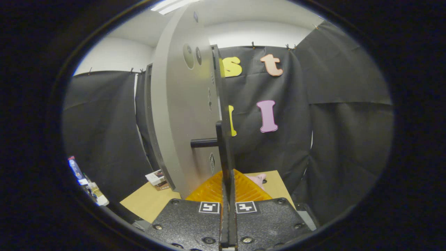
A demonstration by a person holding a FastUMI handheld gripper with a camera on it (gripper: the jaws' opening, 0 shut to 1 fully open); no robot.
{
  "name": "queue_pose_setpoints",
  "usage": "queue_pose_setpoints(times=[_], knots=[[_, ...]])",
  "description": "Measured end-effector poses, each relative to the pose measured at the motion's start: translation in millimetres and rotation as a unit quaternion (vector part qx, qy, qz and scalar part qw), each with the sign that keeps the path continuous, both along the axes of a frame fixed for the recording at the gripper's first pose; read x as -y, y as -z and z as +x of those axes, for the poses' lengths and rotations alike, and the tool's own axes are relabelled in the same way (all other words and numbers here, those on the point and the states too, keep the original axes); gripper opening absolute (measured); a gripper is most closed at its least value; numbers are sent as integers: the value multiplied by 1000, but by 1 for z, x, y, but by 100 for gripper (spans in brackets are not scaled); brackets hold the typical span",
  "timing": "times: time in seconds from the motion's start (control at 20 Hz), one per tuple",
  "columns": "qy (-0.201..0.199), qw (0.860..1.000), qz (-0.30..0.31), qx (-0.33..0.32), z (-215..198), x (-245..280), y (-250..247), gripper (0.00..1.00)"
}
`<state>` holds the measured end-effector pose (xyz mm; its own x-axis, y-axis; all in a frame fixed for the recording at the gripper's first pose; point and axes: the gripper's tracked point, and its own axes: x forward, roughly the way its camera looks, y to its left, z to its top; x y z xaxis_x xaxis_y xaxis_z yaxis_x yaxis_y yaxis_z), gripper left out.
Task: Open the shoe cabinet door, grab the shoes and put them into the shoe cabinet, then close the shoe cabinet door.
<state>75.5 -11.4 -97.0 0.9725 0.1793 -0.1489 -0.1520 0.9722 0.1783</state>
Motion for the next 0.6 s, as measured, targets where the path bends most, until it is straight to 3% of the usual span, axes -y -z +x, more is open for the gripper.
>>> queue_pose_setpoints(times=[0.4,0.5,0.6], knots=[[27,999,-22,10,-2,15,0,6],[47,997,-44,35,-8,30,-8,14],[58,995,-67,48,-20,41,-9,42]])
